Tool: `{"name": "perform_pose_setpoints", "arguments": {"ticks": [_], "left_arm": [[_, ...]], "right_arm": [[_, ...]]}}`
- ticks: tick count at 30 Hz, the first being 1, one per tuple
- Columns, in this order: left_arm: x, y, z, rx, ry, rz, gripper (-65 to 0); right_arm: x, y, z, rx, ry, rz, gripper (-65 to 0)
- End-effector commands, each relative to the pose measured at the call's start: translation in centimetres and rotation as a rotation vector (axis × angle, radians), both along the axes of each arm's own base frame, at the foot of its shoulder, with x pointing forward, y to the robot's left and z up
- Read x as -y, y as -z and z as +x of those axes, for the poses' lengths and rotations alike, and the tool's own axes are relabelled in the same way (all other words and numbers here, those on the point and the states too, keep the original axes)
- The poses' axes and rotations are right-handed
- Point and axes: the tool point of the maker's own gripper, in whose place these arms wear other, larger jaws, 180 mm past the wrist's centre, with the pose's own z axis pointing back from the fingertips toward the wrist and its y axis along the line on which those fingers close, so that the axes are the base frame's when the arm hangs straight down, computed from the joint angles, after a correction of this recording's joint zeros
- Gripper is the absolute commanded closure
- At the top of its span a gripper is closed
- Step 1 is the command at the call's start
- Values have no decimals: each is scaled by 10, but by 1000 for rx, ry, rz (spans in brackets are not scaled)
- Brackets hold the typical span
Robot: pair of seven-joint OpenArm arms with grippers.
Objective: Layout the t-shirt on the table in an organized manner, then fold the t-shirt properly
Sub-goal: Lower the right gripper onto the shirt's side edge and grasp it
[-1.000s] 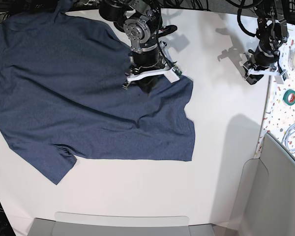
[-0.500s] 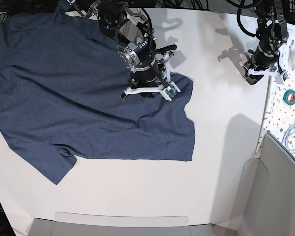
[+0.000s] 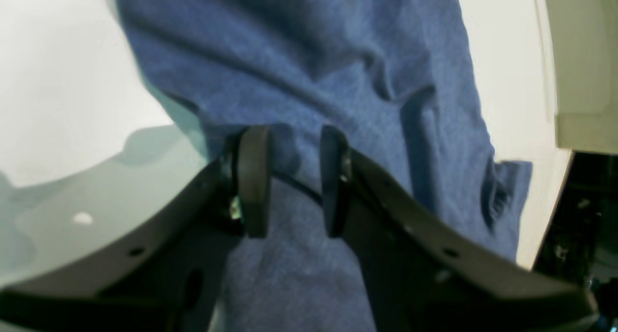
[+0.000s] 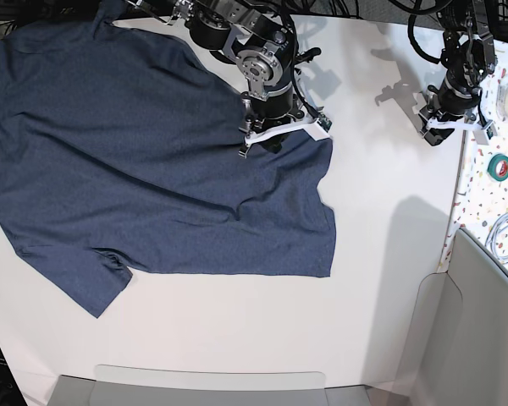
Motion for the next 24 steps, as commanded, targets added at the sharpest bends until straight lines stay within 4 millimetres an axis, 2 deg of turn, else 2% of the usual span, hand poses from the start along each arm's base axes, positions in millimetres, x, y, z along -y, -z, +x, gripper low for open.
{"name": "perform_pose_setpoints", "arguments": {"ticks": [1,3,9,14,18,24], "left_arm": [[-3,-1,-2,-12,-3,7,-248],[-4,-1,-2,-11,-4,8,-248],[-4,-1,-2,-13,-4,9,-248],[-5,1,-3,-17,-6,8,-248],[-9,10,-1,-34,-27,-4,-248],[-12,22,-6,-65,-45,-19,-248]], "right_arm": [[-10,-15,6,39,-3,42,-180],[-11,-15,5,40,-5,43,-195],[-21,-19,3,32,-17,67,-361],[-22,-19,3,32,-23,66,-366],[-28,-14,-4,-1,-100,13,-366],[-24,-10,-6,-13,-99,-1,-366]]}}
